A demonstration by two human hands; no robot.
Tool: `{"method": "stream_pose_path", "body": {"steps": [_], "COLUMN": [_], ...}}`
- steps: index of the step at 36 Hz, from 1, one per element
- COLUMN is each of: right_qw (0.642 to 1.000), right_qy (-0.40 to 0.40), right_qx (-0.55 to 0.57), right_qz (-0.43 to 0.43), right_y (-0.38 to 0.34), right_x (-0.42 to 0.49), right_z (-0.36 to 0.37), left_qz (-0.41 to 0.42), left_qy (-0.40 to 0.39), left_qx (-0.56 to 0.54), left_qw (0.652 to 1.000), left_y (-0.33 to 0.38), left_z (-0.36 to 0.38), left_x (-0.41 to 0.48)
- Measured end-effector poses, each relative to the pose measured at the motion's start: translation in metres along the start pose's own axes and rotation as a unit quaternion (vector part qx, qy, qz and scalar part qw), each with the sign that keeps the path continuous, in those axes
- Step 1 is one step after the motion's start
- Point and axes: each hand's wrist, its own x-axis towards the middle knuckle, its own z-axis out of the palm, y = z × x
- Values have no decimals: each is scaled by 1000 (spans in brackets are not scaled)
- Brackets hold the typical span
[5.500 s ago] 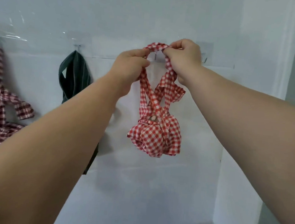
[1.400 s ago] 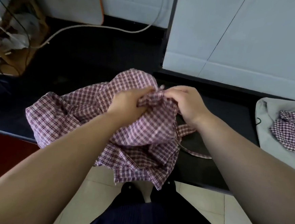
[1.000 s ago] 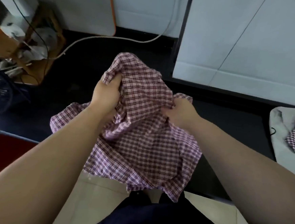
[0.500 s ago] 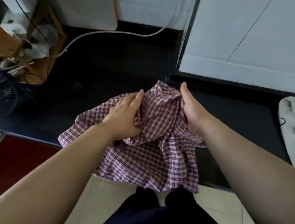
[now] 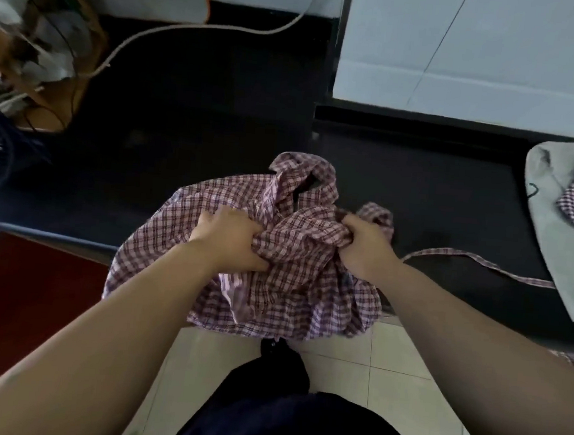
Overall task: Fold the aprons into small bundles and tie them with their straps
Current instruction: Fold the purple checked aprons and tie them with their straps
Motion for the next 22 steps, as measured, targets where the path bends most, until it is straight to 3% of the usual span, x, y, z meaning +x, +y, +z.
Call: {"method": "stream_pose_path", "body": {"steps": [2,4,7,9,10,13,18,22], "right_qw": [999,997,990,993,993,981,929,893], "right_qy": [10,6,2,-13,-25,-83,-237,-297], "right_qx": [43,74,119,77,65,163,280,317], "right_qz": [-13,-17,-77,-93,-99,-59,57,119], "right_y": [-1,-6,-12,-17,-18,-22,-8,10], "right_x": [-11,-24,-51,-66,-77,-100,-150,-185], "right_z": [-3,-9,-20,-27,-32,-40,-39,-30], "left_qz": [21,5,-60,-90,-79,-42,-15,-66], "left_qy": [20,9,-11,-37,-48,-46,-58,7], "left_qx": [-26,-229,-558,-673,-697,-676,-604,-627], "left_qw": [999,973,828,734,711,734,795,776], "left_y": [9,25,51,60,66,73,100,107], "left_z": [4,-2,-4,-1,4,21,54,90], "left_x": [-8,-26,-51,-59,-66,-75,-117,-141]}}
